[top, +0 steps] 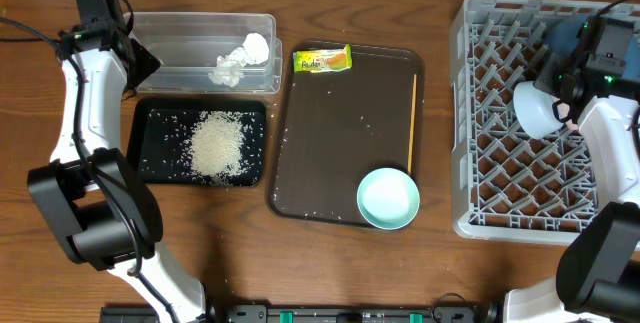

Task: Sort waste into correct bins and load items into the dishwasher rack
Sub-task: 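Adjust the pink cup in the rack with the right gripper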

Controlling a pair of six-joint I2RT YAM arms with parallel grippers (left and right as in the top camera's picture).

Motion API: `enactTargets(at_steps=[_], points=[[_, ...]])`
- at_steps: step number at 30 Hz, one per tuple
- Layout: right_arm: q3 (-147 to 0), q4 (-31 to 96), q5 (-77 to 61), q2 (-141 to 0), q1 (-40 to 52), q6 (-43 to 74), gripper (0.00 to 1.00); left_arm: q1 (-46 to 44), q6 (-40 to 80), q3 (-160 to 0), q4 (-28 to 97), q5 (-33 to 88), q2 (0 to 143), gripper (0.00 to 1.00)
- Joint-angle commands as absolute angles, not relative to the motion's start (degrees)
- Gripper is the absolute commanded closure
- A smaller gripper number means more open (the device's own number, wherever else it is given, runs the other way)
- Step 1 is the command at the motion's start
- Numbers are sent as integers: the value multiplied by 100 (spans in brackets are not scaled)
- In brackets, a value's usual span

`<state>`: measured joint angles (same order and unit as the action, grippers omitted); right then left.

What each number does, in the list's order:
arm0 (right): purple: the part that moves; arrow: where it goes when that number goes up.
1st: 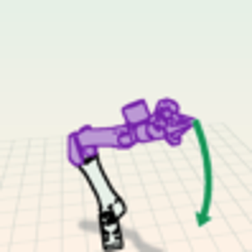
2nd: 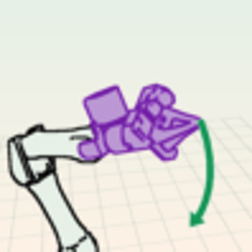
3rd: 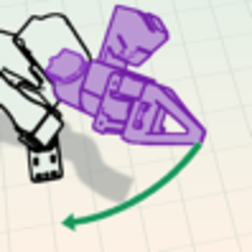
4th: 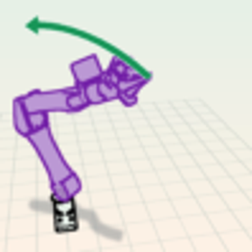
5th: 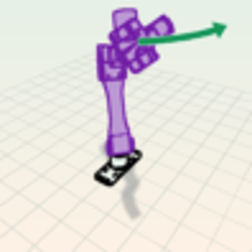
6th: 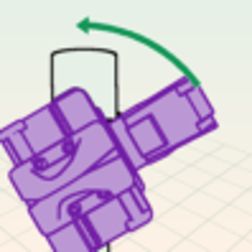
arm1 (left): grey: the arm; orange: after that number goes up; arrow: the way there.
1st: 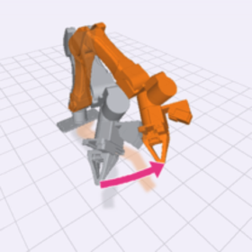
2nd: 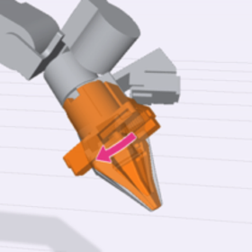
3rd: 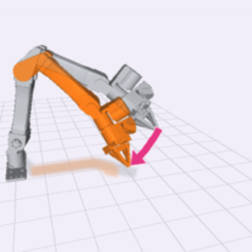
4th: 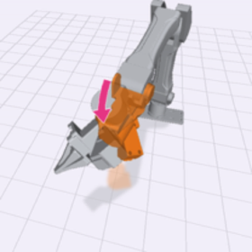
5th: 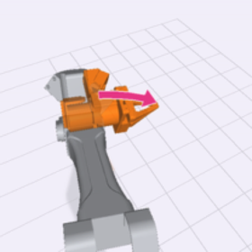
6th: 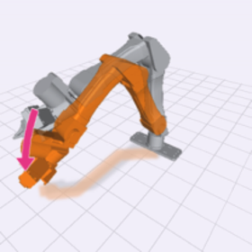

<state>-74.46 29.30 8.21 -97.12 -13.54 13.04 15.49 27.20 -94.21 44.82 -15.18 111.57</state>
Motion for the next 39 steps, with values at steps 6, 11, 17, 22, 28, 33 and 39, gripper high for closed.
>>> enactTargets(at_steps=[6,11,17,22,28,33,39], points=[[-7526,3345,1428,-9699,-1426,1479,99,1557,2777,-9424,4495,-1551,11209,4],[-7776,3848,1439,-9697,-1535,1522,99,1557,2777,-9424,4495,-1551,11207,4],[-8215,4619,1433,-9692,-1535,1741,99,1557,2775,-9424,4495,-1551,11207,4],[-8385,5116,1393,-9612,-1531,1800,99,1557,2777,-9424,4495,-1551,11207,4],[-8305,5135,1601,-9618,-1566,1796,99,1557,2775,-9424,4495,-1551,11207,4],[-8088,4764,1671,-9657,-1763,1796,99,1557,2777,-9424,4495,-1553,11207,4],[-8007,4595,1210,-9677,-2058,1734,99,1557,2777,-9424,4495,-1551,11207,4]])
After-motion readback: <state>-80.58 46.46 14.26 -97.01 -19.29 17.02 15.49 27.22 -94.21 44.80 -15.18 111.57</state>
